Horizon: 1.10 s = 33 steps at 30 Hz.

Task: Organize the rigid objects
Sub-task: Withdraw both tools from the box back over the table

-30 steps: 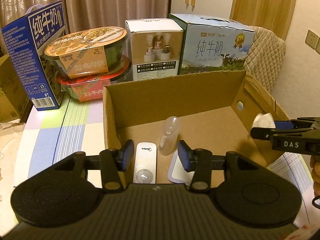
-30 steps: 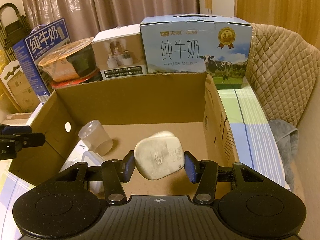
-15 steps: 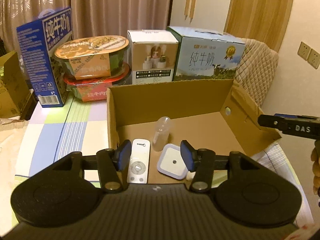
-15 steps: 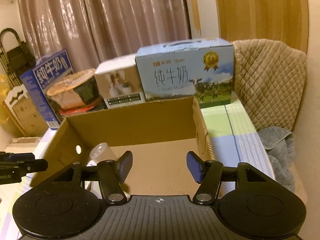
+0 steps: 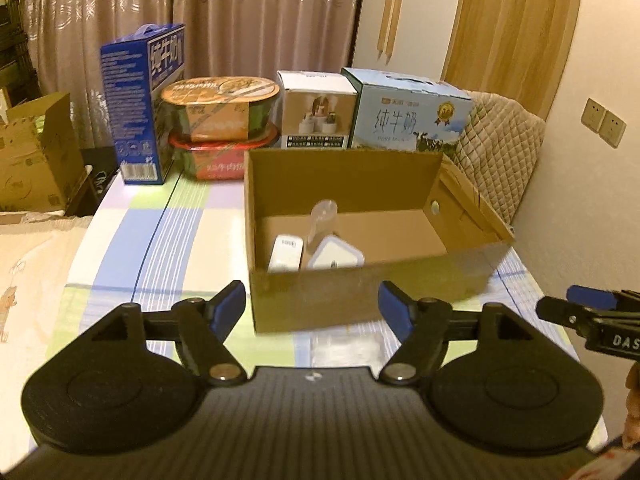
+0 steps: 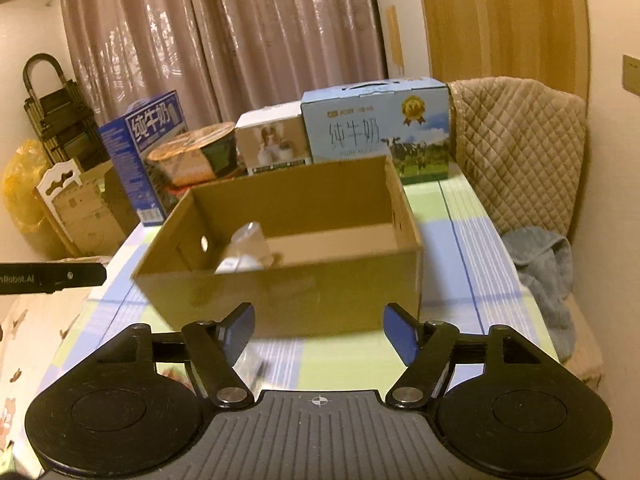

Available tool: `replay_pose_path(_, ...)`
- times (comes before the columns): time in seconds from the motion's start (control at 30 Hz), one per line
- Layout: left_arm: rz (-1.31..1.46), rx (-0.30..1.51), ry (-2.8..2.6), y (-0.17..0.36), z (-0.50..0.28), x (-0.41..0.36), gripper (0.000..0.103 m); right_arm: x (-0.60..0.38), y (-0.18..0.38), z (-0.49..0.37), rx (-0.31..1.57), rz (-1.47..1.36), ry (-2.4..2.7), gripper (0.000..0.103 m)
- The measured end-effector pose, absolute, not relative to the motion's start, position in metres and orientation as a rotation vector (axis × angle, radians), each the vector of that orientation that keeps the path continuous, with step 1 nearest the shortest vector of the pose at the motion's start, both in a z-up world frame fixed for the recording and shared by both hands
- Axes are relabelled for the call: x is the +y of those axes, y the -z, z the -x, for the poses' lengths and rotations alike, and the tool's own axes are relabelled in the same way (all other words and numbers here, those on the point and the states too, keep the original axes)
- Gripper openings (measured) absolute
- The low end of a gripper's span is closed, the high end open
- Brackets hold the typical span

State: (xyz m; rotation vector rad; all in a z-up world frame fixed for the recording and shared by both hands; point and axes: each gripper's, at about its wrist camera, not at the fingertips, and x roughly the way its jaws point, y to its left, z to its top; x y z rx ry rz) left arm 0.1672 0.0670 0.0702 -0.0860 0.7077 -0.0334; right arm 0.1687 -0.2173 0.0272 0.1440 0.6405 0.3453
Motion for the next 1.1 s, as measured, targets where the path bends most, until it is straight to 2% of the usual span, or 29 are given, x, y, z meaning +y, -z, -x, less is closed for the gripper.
replay_pose_path(0.47,0.115,0.760,0.015,-0.050,-0.086,0.058,0.084,-0.235,-0.008,-0.073,0.692,-0.158,-0.308,0.072)
replay_pose_path(1.1,0.018,0.824,0.084,-0.032,-0.073,0.034,0.089,-0.238,0.002,-0.055,0.732,-0.169,-0.314,0.072)
